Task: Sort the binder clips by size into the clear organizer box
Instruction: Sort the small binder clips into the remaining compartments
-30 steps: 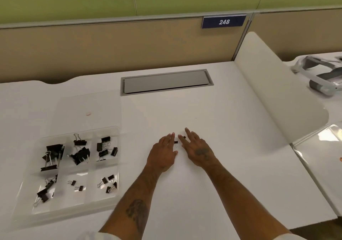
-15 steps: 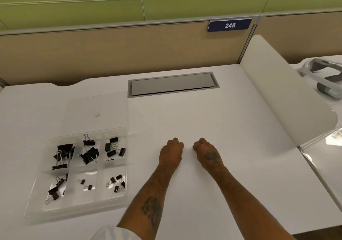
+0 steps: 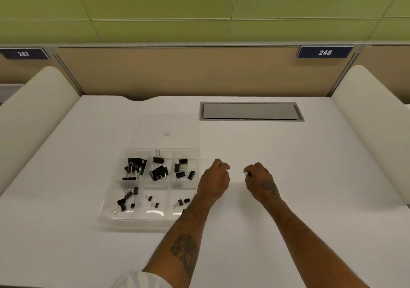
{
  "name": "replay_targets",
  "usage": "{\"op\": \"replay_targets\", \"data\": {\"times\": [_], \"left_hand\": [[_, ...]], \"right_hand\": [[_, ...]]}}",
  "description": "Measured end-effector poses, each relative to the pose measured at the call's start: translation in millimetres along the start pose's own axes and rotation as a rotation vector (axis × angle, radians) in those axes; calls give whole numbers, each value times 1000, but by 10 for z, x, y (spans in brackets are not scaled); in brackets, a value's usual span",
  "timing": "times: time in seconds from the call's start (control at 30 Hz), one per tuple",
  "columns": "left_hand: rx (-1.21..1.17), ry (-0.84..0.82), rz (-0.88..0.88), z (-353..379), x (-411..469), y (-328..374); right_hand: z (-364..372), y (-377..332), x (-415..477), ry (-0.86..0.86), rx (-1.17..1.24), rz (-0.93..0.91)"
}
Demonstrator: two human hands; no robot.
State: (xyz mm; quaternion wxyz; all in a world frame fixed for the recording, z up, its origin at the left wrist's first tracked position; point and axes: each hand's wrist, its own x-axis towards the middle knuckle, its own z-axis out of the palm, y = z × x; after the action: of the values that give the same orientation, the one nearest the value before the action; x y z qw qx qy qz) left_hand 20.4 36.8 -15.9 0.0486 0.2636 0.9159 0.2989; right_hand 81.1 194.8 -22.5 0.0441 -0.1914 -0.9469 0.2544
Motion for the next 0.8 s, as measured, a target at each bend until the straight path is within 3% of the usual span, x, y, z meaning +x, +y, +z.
{"op": "replay_targets", "data": {"times": [0.2,0.37,0.67,0.8], "left_hand": [[24,157,-109,-871,-377,-707],[28,195,-230,-1266,-848,-1189],[-25,67,-300,-1380,-1297,-1601],[-27,91,-294,-1412,-1360,-1745]], "right_hand": [[324,-1009,4,-46,60,-213],[593,-1736,-130,-160,31,-366],[963,-2289,-429,-203,-1,-467],[999,-2365,-471,-192,-15,-457]]}}
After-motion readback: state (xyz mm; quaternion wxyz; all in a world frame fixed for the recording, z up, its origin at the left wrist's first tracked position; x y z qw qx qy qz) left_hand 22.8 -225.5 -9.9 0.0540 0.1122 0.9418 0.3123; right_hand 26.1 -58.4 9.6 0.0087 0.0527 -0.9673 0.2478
